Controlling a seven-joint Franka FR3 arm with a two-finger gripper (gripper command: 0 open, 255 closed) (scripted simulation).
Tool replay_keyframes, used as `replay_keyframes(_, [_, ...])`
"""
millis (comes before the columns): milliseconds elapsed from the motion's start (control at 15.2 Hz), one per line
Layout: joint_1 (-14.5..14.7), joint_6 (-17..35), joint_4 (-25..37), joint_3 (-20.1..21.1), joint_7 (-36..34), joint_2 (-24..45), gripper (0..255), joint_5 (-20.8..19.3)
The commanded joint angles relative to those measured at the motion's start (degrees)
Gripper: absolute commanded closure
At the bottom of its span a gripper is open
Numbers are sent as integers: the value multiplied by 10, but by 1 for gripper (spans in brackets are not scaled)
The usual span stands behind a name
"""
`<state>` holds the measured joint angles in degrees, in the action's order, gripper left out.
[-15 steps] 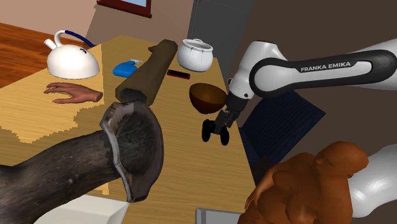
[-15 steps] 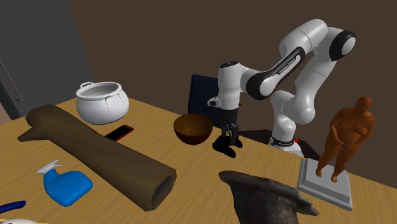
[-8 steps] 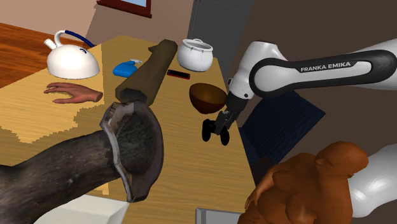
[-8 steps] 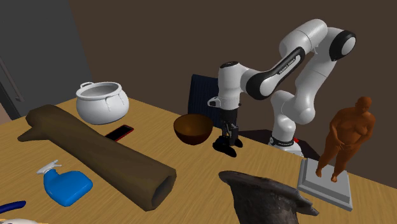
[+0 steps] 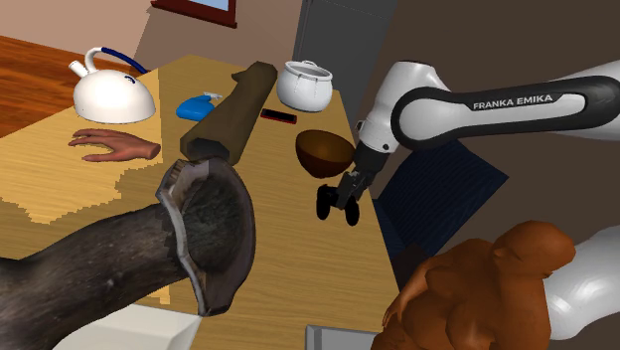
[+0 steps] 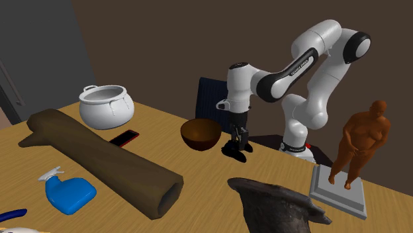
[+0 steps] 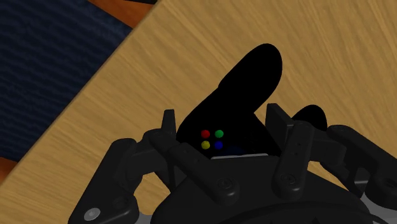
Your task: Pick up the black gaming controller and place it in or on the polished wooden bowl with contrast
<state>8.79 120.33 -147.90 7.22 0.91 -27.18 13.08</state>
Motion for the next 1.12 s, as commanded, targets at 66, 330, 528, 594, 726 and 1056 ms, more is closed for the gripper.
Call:
replay_keyframes(66, [-1,-24,17,-2,-3,-8,255,-3])
replay_keyframes(330, [-2,-58,40,-4,-8,-19,255,-7])
replay_keyframes(528, [-3,-83,58,-5,-11,-25,255,-9])
replay_keyframes(594, [-3,-91,65,-6,-12,-27,255,-10])
replay_keyframes(726, [-4,-107,78,-7,-14,-30,255,-11])
replay_keyframes(1056, [-5,-146,112,-10,-20,-35,255,-15])
